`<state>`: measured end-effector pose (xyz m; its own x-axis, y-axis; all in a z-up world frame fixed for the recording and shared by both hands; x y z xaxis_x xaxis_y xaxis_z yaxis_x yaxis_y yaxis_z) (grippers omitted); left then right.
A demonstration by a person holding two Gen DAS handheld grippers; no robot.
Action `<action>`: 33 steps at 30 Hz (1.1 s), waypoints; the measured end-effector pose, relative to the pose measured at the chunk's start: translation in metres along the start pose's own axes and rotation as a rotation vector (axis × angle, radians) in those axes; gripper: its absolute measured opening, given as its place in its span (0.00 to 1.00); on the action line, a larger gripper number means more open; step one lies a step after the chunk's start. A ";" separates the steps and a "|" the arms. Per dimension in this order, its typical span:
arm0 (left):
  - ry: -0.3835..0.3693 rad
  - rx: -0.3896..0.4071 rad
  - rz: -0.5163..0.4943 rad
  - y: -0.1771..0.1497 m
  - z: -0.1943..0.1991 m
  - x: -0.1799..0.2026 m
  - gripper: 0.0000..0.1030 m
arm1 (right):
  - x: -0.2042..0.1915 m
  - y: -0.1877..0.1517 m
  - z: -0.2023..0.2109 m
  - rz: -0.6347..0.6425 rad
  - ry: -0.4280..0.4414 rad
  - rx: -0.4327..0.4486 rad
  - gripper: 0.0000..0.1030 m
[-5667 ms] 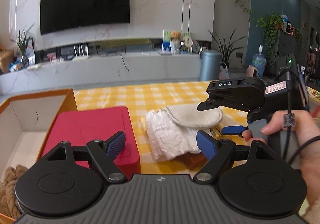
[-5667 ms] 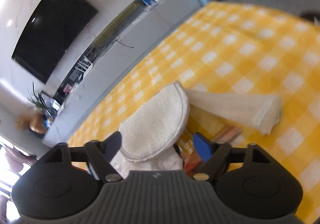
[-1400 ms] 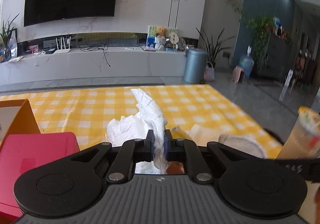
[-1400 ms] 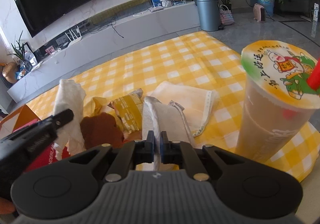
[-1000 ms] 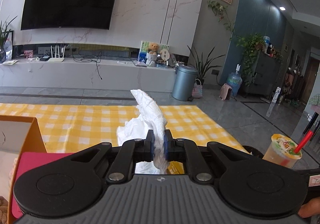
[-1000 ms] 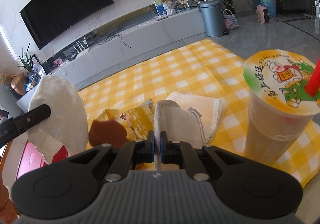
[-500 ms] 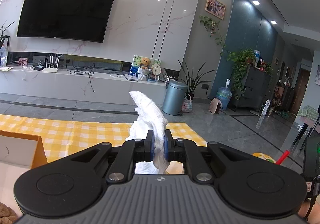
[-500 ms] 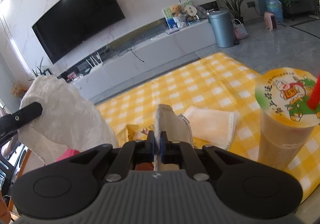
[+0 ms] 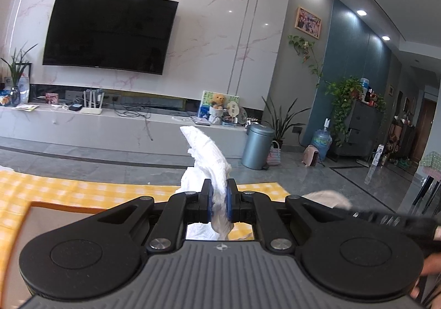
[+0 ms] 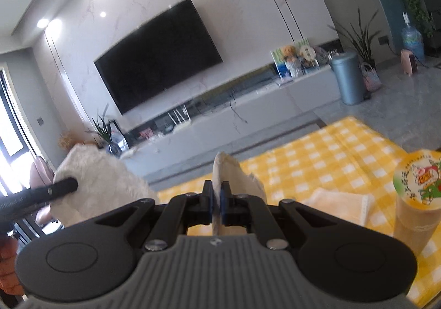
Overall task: Organize soft objects
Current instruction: 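Carry the tissue in the left tool while the right tool carries the pad to the box, then open the left tool over the box while the right tool lowers and releases the pad inside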
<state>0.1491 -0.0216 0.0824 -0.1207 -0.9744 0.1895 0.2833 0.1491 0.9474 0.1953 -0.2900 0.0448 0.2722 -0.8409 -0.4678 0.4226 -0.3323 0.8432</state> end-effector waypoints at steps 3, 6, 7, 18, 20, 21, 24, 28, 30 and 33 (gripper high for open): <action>0.035 0.000 0.024 0.007 0.018 -0.024 0.10 | -0.026 0.005 0.012 0.020 0.016 0.046 0.03; 0.073 0.002 0.034 0.012 0.034 -0.049 0.10 | -0.057 0.005 0.017 0.038 0.048 0.071 0.03; 0.085 -0.004 0.034 0.012 0.037 -0.056 0.10 | -0.068 0.004 0.016 0.038 0.062 0.075 0.03; 0.154 -0.068 -0.023 -0.014 0.030 -0.128 0.11 | -0.205 -0.044 -0.036 0.131 0.272 0.006 0.03; 0.196 -0.141 -0.041 -0.029 0.017 -0.141 0.11 | -0.218 -0.057 -0.048 0.136 0.249 0.017 0.03; 0.216 -0.162 -0.044 -0.036 0.013 -0.147 0.11 | -0.224 -0.064 -0.054 0.144 0.247 0.017 0.03; 0.243 -0.217 -0.069 -0.053 -0.001 -0.159 0.11 | -0.235 -0.084 -0.073 0.144 0.255 -0.013 0.03; 0.244 -0.282 -0.071 -0.071 -0.012 -0.170 0.11 | -0.242 -0.106 -0.090 0.180 0.257 -0.061 0.02; 0.245 -0.316 -0.061 -0.080 -0.018 -0.174 0.11 | -0.243 -0.115 -0.095 0.184 0.259 -0.081 0.02; 0.257 -0.351 -0.082 -0.090 -0.025 -0.174 0.11 | -0.243 -0.122 -0.100 0.193 0.260 -0.109 0.03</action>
<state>0.1684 0.1300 -0.0424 0.0713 -0.9974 0.0049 0.5936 0.0463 0.8034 0.1642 -0.0022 0.0289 0.5614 -0.7421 -0.3663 0.4281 -0.1183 0.8960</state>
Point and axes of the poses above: each gripper's, at about its wrist camera, not at the fingertips, and z roughly against the way its jaws point, x to its right, y to its top, the point moved 4 cm from there along -z, roughly the way its jaws point, and after that the axes turned 4 degrees about x, right-handed, at the moved point
